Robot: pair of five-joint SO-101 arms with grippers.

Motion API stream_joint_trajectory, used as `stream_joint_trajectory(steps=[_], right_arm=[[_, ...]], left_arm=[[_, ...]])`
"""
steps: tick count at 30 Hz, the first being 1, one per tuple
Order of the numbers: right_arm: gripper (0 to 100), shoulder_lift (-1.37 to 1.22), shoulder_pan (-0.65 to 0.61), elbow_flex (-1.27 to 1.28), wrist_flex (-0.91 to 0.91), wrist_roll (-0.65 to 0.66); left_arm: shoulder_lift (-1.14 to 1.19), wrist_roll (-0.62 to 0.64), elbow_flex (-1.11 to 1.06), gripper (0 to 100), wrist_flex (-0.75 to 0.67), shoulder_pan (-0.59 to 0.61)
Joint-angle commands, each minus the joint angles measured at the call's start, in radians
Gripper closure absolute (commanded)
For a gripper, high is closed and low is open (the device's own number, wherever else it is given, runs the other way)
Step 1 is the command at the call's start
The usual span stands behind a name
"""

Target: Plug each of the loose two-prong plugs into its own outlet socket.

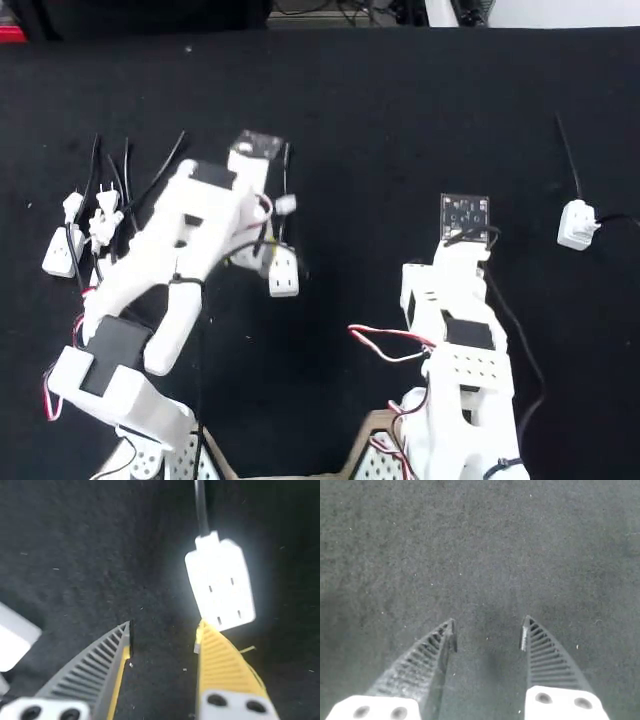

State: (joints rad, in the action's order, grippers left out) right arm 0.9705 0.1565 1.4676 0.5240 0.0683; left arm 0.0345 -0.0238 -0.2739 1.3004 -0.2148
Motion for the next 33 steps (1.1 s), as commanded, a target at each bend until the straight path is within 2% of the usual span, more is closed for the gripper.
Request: stream_joint_trajectory(steps=[1, 6, 13, 17, 24, 30, 33], right_arm=[[80.0, 0.025, -0.012, -0.008, -0.025, 0.0], [80.0, 0.025, -0.012, -0.008, -0.025, 0.0], [80.0, 0.025, -0.009, -0.008, -0.025, 0.0], [80.0, 0.025, -0.009, -0.008, -0.025, 0.0], [80.0, 0.025, -0.009, -0.008, -0.023, 0.0], [80.0, 0.025, -0.008, -0.008, -0.021, 0.0], [80.0, 0.025, -0.008, -0.008, -0.021, 0.0]], left_arm=[[-0.011, 0.018, 0.147, 78, 0.02, 0.005], [-0.011, 0.058, 0.076, 78, -0.147, -0.035], [-0.011, 0.087, -0.145, 78, -0.494, -0.036], [-0.011, 0.092, -0.223, 78, -0.611, -0.033], [-0.011, 0.203, -0.229, 78, -0.658, -0.031], [-0.011, 0.221, -0.223, 78, -0.657, -0.062], [-0.009, 0.222, -0.229, 78, -0.654, -0.03]])
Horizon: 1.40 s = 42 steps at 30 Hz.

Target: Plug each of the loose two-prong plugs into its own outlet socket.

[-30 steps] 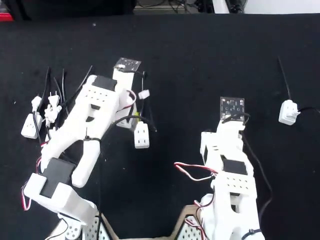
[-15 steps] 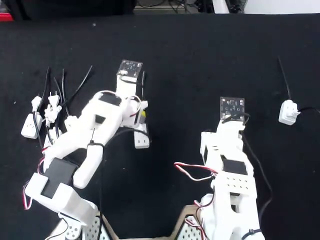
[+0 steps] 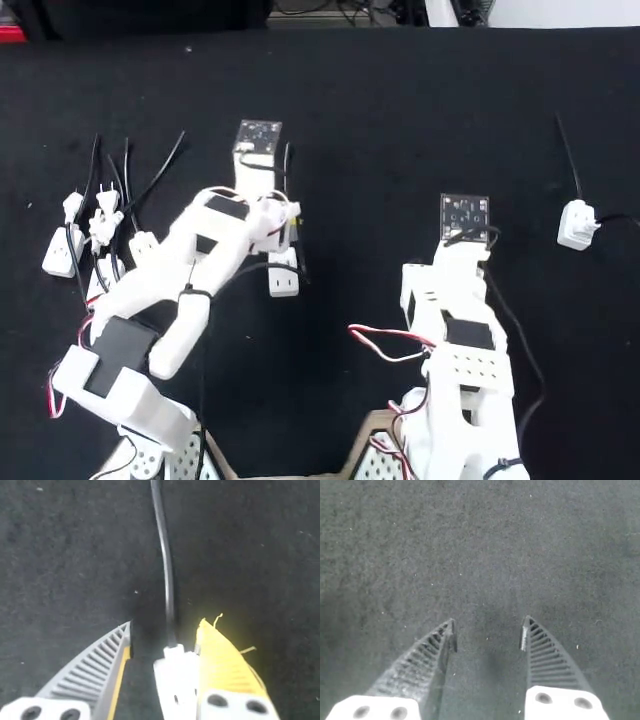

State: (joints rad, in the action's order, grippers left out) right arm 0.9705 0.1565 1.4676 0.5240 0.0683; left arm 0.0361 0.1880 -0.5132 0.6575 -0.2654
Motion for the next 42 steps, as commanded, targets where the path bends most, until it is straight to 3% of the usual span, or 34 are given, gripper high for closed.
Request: stream_joint_trajectory(steps=[1, 11, 21, 24, 31, 42], right_arm=[[80.0, 0.025, -0.008, -0.008, -0.021, 0.0], [80.0, 0.025, -0.006, -0.01, -0.021, 0.0], [80.0, 0.025, -0.008, -0.01, -0.021, 0.0], [80.0, 0.025, -0.009, -0.01, -0.021, 0.0], [80.0, 0.025, -0.008, -0.01, -0.021, 0.0], [80.0, 0.025, -0.011, -0.01, -0.021, 0.0]], left_arm=[[-0.011, 0.011, 0.013, 78, -0.008, 0.039], [0.098, 0.044, 0.079, 78, 0.081, 0.108], [0.104, 0.037, 0.386, 78, 0.408, 0.048], [0.114, 0.037, 0.41, 78, 0.413, 0.004], [0.256, 0.044, 0.334, 78, 0.247, -0.012], [0.305, 0.15, 0.371, 78, 0.419, 0.176]])
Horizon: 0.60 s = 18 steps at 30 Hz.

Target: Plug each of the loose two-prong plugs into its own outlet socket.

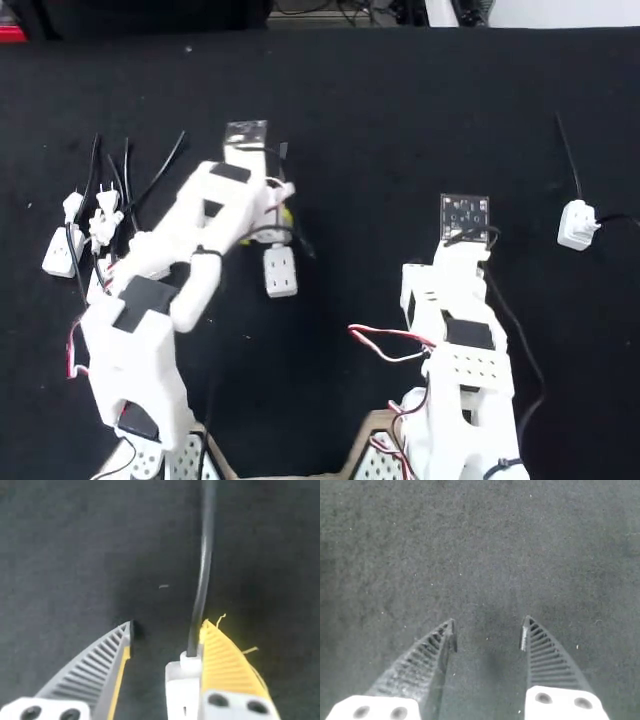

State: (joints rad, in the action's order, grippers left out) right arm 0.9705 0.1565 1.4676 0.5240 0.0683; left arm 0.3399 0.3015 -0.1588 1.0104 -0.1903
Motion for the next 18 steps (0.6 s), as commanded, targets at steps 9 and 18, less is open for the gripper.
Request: stream_joint_trajectory(steps=[9, 18], right_arm=[[80.0, 0.025, -0.011, -0.01, -0.021, 0.0], [80.0, 0.025, -0.012, -0.008, -0.021, 0.0]], left_arm=[[0.002, 0.037, 0.021, 78, 0.178, 0.248], [-0.066, -0.144, 0.015, 78, 0.161, 0.291]])
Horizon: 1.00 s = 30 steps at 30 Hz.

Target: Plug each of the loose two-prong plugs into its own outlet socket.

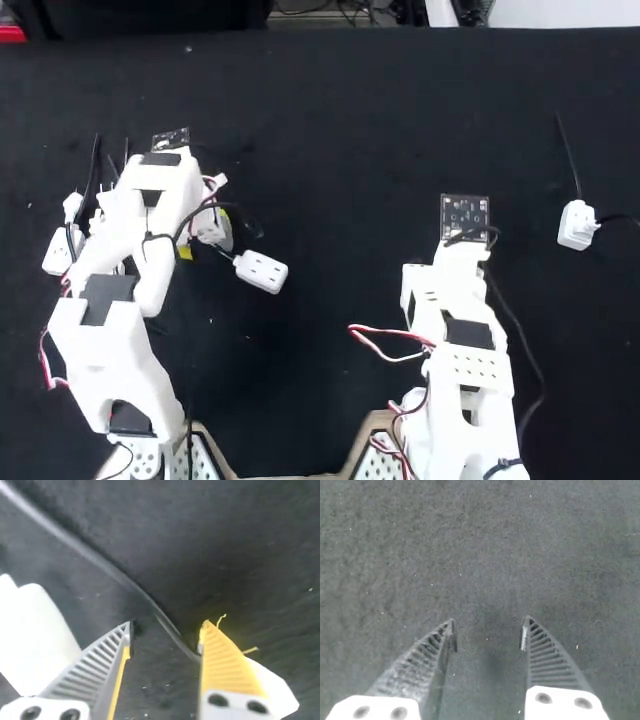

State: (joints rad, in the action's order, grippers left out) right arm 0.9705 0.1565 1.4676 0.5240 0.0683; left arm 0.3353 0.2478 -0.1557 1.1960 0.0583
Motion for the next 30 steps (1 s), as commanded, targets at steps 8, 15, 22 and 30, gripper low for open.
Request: stream_joint_trajectory(steps=[8, 15, 22, 30], right_arm=[[80.0, 0.025, -0.012, -0.007, -0.021, 0.0], [80.0, 0.025, -0.012, -0.01, -0.02, 0.0], [80.0, 0.025, -0.012, -0.008, -0.02, 0.0], [80.0, 0.025, -0.012, -0.007, -0.02, 0.0]], left_arm=[[-0.259, -0.285, -0.024, 78, -0.04, 0.045], [-0.301, -0.483, -0.271, 78, -0.086, 0.045], [-0.301, -0.374, -0.366, 78, -0.233, -0.079], [-0.302, -0.143, -0.372, 78, -0.232, -0.331]])
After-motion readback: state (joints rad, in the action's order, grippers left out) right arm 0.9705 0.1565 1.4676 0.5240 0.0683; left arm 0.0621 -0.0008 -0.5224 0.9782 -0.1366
